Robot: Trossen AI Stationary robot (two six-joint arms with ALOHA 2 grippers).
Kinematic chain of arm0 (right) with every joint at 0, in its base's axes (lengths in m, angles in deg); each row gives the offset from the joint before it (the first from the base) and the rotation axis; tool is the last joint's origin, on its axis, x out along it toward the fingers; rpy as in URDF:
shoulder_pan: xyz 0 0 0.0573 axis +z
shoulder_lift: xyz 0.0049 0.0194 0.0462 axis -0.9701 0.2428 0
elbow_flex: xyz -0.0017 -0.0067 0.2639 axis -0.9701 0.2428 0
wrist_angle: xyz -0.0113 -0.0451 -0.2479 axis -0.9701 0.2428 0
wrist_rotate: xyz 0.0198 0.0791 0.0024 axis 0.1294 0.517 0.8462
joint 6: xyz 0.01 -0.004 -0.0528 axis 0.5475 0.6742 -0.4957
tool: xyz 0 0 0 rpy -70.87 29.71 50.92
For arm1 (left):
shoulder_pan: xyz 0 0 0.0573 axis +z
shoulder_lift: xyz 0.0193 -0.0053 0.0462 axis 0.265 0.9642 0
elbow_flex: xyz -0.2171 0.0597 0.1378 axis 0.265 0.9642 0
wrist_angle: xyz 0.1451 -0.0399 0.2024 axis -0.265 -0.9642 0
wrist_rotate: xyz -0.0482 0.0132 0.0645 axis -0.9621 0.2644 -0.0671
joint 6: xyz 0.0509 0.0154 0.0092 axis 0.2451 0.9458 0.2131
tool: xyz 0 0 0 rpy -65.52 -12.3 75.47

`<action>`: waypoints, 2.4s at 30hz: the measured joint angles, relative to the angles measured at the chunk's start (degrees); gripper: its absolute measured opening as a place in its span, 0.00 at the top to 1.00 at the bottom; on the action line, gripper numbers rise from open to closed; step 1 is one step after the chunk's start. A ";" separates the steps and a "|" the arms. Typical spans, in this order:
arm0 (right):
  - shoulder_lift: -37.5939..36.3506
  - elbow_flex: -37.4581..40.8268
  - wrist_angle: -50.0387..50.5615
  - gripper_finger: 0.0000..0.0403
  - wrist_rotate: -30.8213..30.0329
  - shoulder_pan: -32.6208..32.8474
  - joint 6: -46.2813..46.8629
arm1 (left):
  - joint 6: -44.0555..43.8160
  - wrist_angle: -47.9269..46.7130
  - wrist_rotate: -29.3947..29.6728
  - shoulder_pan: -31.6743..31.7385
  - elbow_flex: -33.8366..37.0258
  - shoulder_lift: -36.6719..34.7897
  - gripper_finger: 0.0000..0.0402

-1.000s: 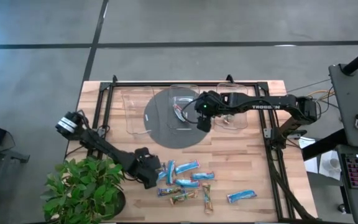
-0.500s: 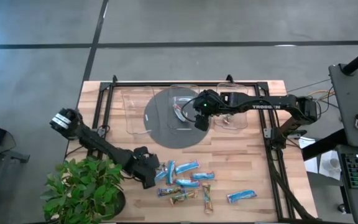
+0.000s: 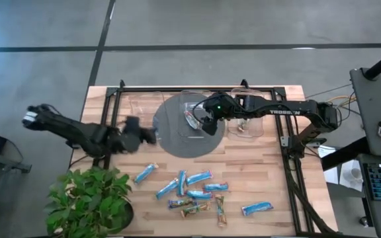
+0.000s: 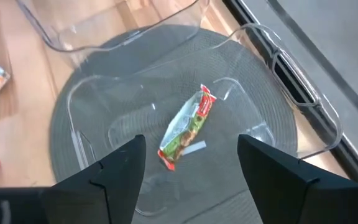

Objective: Pick and place Granola Bars by type
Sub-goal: Put the blue granola bar into the left transparent bin, then put the yellow granola bar into the right transparent bin

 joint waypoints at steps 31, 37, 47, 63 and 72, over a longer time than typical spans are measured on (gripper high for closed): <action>0.00 0.05 -0.04 0.39 -3.21 0.17 3.66 | 48.66 -12.44 -46.24 5.77 -1.65 -3.54 0.59; 0.68 0.07 0.00 0.39 -4.74 0.15 3.46 | 40.88 -12.42 -37.60 -8.10 2.56 2.63 0.59; 3.59 0.13 0.00 0.39 -4.72 0.15 3.23 | 20.04 -10.53 -38.21 -13.97 7.77 15.49 0.59; 3.65 0.13 0.11 0.39 -4.68 0.12 3.00 | 18.24 -0.06 -36.13 -14.61 7.56 28.27 0.59; 2.88 0.10 0.09 0.39 -3.81 0.16 2.23 | 18.81 -0.39 -33.96 -14.56 7.49 29.69 0.78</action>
